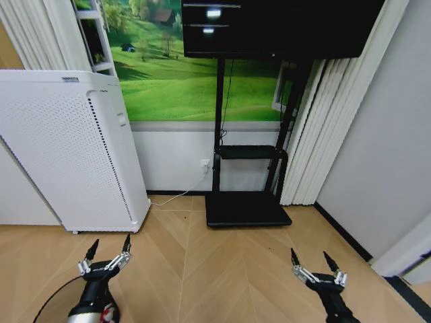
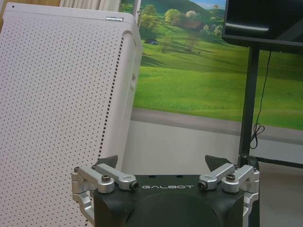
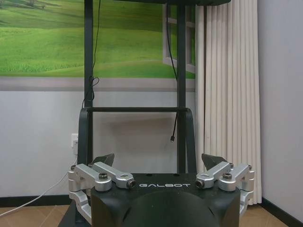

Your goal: Pick up the trash bin and place the garbage on the floor into it.

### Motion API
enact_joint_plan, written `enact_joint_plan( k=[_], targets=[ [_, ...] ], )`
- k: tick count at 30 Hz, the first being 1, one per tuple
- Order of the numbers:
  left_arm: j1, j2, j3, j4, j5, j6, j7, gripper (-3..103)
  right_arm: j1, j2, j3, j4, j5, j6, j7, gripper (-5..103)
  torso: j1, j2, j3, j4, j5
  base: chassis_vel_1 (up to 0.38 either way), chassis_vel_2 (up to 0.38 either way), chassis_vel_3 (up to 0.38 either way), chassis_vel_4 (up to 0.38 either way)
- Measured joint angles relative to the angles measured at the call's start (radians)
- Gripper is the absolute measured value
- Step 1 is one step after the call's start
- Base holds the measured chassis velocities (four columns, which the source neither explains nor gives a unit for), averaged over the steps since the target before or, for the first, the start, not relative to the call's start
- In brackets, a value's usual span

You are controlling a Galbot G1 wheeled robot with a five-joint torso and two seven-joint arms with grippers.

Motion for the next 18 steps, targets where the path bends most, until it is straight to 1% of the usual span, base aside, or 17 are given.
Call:
enact_joint_plan(
  k=[2,5,7,10,11,14,15,17,18],
  targets=[
    [0.000,0.000,0.000,0.000,0.000,0.000,0.000,100,0.000,0.000,0.000,0.000,0.000,0.000,0.000,100,0.000,0.005,0.004,0.0000,0.0000,0.000,0.000,0.000,0.000],
    [0.000,0.000,0.000,0.000,0.000,0.000,0.001,100,0.000,0.000,0.000,-0.001,0.000,0.000,0.000,100,0.002,0.020,0.018,0.0000,0.0000,0.000,0.000,0.000,0.000],
    [0.000,0.000,0.000,-0.001,0.000,0.000,0.001,100,0.000,0.000,0.000,-0.001,0.000,0.000,-0.001,100,0.002,0.023,0.021,0.0000,0.0000,0.000,0.000,0.000,0.000],
    [0.000,0.001,0.000,-0.001,0.000,0.001,0.001,100,0.000,0.000,0.000,-0.001,0.000,0.001,-0.001,100,0.003,0.040,0.037,-0.0001,0.0000,0.000,0.000,0.000,0.000],
    [0.000,0.001,0.000,-0.001,0.000,0.001,0.001,100,0.000,0.000,0.000,-0.001,0.000,0.001,-0.001,100,0.003,0.040,0.037,-0.0001,0.0000,0.000,0.000,0.000,0.000],
    [0.000,0.001,0.000,-0.001,0.000,0.001,0.001,100,0.000,0.000,0.000,-0.002,0.000,0.001,-0.001,100,0.005,0.058,0.052,0.0000,0.0000,0.000,0.000,0.000,0.000],
    [0.000,0.001,0.000,-0.001,0.000,0.001,0.001,100,0.000,0.000,0.000,-0.002,0.000,0.001,-0.001,100,0.005,0.058,0.052,0.0000,0.0000,0.000,0.000,0.000,0.000],
    [0.000,0.001,-0.001,-0.001,0.000,0.001,0.001,100,0.000,0.000,0.000,-0.002,0.000,0.001,-0.001,100,0.006,0.071,0.064,0.0000,-0.0001,0.000,0.000,0.000,0.000],
    [0.000,0.001,-0.001,-0.001,0.000,0.001,0.001,100,0.000,0.000,0.000,-0.002,0.000,0.001,-0.001,100,0.006,0.071,0.064,0.0000,-0.0001,0.000,0.000,0.000,0.000]
  ],
)
